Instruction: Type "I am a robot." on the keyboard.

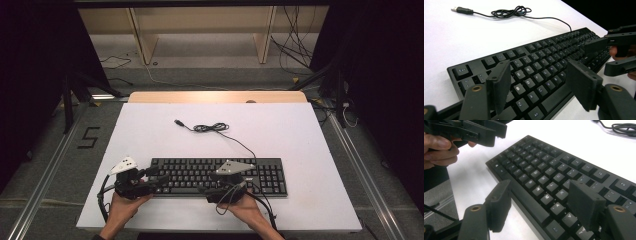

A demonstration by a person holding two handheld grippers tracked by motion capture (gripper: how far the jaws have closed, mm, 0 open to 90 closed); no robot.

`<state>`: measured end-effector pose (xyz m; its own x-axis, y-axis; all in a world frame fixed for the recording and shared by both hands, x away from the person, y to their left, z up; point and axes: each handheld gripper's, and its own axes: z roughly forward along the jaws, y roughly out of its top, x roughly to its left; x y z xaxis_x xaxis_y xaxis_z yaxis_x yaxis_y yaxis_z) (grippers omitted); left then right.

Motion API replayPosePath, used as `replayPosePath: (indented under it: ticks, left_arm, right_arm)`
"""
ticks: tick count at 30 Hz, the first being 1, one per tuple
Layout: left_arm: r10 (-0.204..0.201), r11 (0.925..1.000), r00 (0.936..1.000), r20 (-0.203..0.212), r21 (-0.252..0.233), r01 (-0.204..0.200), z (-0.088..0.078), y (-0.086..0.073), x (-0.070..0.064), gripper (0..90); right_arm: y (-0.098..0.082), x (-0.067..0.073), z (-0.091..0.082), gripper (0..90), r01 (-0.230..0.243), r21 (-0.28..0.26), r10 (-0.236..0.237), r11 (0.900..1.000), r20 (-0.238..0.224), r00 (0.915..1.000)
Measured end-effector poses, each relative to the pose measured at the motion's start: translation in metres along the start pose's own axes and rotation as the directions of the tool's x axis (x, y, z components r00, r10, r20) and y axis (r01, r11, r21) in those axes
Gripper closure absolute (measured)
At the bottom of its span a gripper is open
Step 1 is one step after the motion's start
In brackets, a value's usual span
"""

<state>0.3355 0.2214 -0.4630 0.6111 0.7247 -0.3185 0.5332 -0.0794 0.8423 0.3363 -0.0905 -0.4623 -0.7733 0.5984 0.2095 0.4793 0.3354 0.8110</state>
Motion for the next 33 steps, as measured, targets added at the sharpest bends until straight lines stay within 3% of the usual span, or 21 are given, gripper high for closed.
replayPosePath:
  ticks: [7, 22, 33]
  left_arm:
    - [0.015, 0.9999, 0.9998, 0.009, -0.008, -0.015, 0.000, 0.000, -0.002, 32.4]
    - [0.029, 0.9994, 0.9995, 0.011, -0.019, -0.029, -0.001, 0.000, -0.003, 30.6]
    - [0.031, 0.9993, 0.9995, 0.012, -0.023, -0.031, -0.002, 0.000, -0.003, 30.2]
  right_arm:
    - [0.000, 0.002, 0.007, 41.0, 0.005, 0.017, -0.005, 1.000, -0.008, 1.0000]
    - [-0.003, 0.003, 0.016, 76.6, 0.016, 0.078, -0.016, 0.997, -0.004, 0.9999]
    - [-0.006, 0.004, 0.023, 87.2, 0.029, 0.116, -0.029, 0.993, 0.000, 0.9996]
